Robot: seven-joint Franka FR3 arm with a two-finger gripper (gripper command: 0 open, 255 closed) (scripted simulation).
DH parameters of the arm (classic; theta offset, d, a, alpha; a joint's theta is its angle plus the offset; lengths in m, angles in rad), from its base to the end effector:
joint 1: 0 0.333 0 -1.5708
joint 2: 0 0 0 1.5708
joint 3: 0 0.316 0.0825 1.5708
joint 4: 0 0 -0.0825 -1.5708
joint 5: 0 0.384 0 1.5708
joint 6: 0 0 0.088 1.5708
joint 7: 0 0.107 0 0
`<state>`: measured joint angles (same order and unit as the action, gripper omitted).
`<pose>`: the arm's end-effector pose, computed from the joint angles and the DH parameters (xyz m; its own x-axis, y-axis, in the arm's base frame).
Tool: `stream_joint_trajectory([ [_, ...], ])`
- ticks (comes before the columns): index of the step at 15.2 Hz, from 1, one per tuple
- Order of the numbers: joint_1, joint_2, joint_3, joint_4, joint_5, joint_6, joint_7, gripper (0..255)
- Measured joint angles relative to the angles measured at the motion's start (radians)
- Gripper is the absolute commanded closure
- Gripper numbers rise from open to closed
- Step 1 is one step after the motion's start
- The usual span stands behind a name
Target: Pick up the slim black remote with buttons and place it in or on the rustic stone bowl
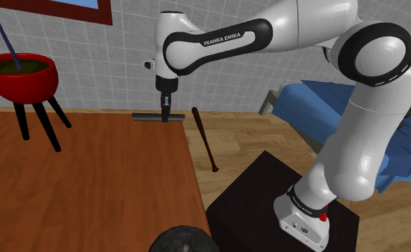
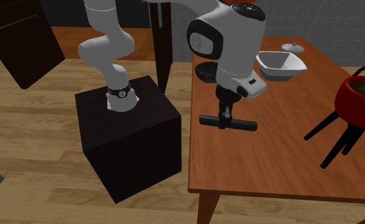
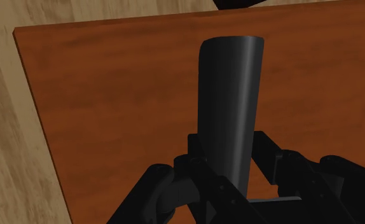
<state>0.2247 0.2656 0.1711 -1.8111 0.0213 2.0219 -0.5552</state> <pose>0.5742 0.2344 0.3930 0.5923 0.8057 -0.0104 0.8026 -0.5910 -0.0810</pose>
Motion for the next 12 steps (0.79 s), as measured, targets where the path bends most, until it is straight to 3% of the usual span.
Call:
stream_joint_trajectory([
  [7,-0.001,-0.030,0.002,0.052,0.004,-0.082,0.001,255],
  [12,0.032,-0.125,0.031,-0.076,0.022,-0.044,0.057,255],
])
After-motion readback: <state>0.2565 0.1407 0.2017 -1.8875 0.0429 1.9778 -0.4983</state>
